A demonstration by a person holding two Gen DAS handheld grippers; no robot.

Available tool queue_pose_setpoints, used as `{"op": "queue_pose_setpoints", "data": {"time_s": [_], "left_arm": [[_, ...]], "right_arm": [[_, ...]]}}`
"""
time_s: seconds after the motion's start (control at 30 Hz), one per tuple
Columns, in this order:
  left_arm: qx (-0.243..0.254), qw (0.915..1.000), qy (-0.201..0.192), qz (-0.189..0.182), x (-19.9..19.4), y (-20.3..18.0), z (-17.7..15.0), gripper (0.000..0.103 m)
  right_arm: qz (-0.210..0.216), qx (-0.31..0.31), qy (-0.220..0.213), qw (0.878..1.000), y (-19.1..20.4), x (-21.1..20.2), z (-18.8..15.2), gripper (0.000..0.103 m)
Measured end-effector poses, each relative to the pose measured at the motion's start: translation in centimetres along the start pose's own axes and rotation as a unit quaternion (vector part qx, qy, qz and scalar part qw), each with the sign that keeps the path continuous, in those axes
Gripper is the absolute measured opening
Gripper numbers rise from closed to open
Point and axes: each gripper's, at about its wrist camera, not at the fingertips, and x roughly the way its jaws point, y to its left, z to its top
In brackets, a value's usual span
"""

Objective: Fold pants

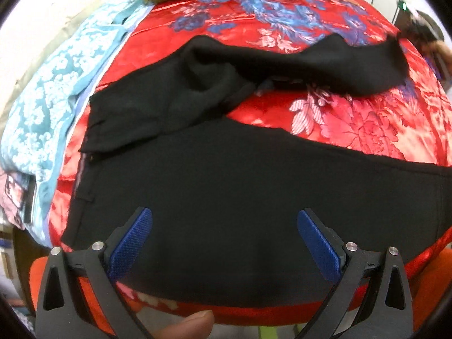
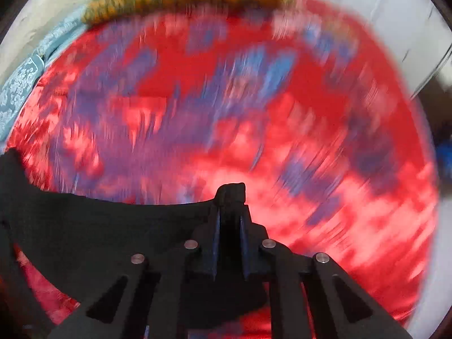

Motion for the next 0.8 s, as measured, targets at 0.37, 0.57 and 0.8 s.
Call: {"op": "queue_pose_setpoints", "data": {"time_s": [0.37,0.57,0.8], "left_arm": [[0.011,0.9997,0.015,-0.013,0.6,-1.3,-1.0,0.102],[0.027,0.9996,-0.002,-0.009,0.9,-0.5,-0.6,0.102],[-0.044,0.9958,-0.040,0.070,6.6,6.7,3.0,0.103]], "right_arm": [[-0.196,0.084,-0.111,0.971,-2.9,1.6,1.4,0.027],[-0.186,0.092,-0.130,0.970,-1.1,-1.3,-1.3,0.069],[-0.116,0.101,-0.184,0.971,4.3,-12.9,-7.8,0.080]]}}
